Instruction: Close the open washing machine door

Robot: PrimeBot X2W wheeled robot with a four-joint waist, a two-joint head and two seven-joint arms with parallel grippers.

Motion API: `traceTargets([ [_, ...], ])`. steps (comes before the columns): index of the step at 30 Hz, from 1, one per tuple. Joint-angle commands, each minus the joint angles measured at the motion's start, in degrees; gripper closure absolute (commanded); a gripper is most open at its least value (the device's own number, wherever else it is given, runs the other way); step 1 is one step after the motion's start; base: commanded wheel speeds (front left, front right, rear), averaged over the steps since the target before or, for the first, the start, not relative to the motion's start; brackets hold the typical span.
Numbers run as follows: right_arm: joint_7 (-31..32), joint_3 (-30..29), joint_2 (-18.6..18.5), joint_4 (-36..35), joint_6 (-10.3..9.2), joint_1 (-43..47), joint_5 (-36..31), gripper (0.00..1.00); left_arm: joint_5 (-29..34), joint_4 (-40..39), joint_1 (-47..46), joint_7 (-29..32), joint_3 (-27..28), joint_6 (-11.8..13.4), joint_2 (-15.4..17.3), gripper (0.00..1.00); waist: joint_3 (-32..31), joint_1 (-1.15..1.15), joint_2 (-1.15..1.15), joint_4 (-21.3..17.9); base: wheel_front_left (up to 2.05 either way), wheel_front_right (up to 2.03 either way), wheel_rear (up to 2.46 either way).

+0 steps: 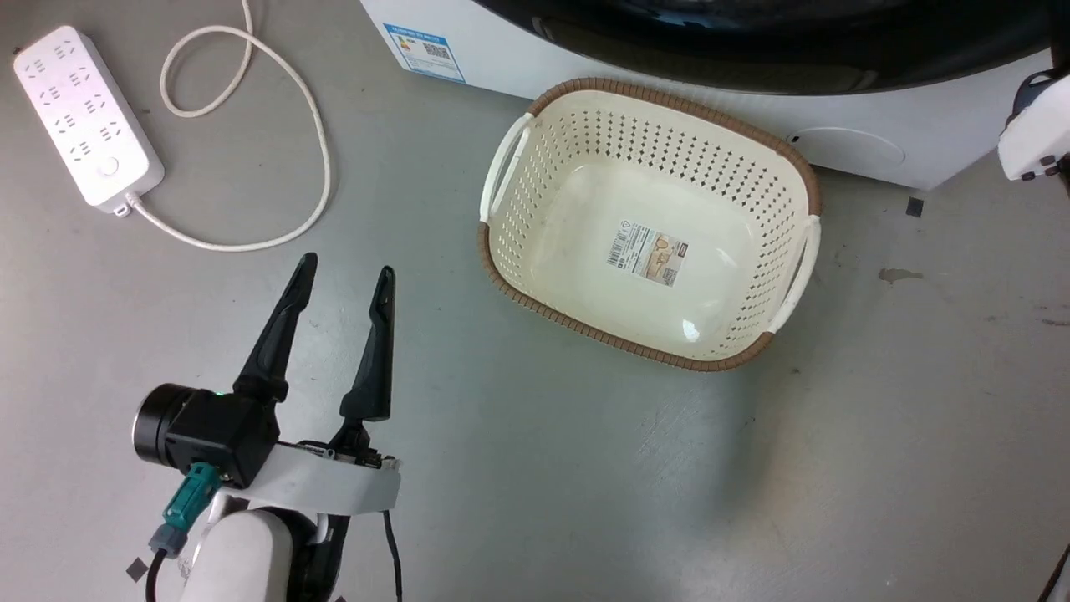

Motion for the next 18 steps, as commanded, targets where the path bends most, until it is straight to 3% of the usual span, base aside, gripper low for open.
traceTargets([
  [1, -0.28, -2.38, -2.02, 0.41, -1.21, -2.42, -0.36, 1.00, 0.04, 0.13, -0.81, -0.30, 0.13, -0.24, -0.07, 0.00, -0.35, 0.00, 0.00, -0.12, 0.00, 0.00, 0.00],
  [5, -1.99, -2.18, -1.00, 1.39, -1.21, -0.55, -0.20, 1.00, 0.17, 0.72, -0.40, -0.30, -0.12, -0.24, -0.10, 0.00, -2.52, 0.00, 0.00, -0.63, 0.00, 0.00, 0.00],
  [6, -2.60, -1.96, -0.74, 1.67, -1.21, 0.34, -0.08, 0.82, 0.22, 0.87, -0.23, -0.30, -0.11, -0.24, -0.12, 0.00, -3.41, 0.00, 0.00, -0.83, 0.00, 0.00, 0.00],
  [7, -3.30, -1.69, -0.45, 1.84, -1.21, 1.38, 0.03, 0.36, 0.27, 1.01, 0.02, -0.30, -0.03, -0.24, -0.13, 0.00, -4.38, 0.00, 0.00, -1.07, 0.00, 0.00, 0.00],
  [8, -4.09, -1.51, 0.02, 1.87, -1.21, 2.54, 0.37, 0.00, 0.32, 1.12, 0.32, -0.30, 0.10, -0.24, -0.14, 0.00, -5.39, 0.00, 0.00, -1.35, 0.00, 0.00, 0.00],
  [18, -9.85, 3.40, 4.57, -3.85, -1.21, 19.92, 1.53, 0.00, 0.98, 4.46, 4.81, -0.30, 1.51, -0.25, -0.32, 0.00, -18.40, 0.00, 0.00, -5.34, 0.00, 0.00, 0.00],
])
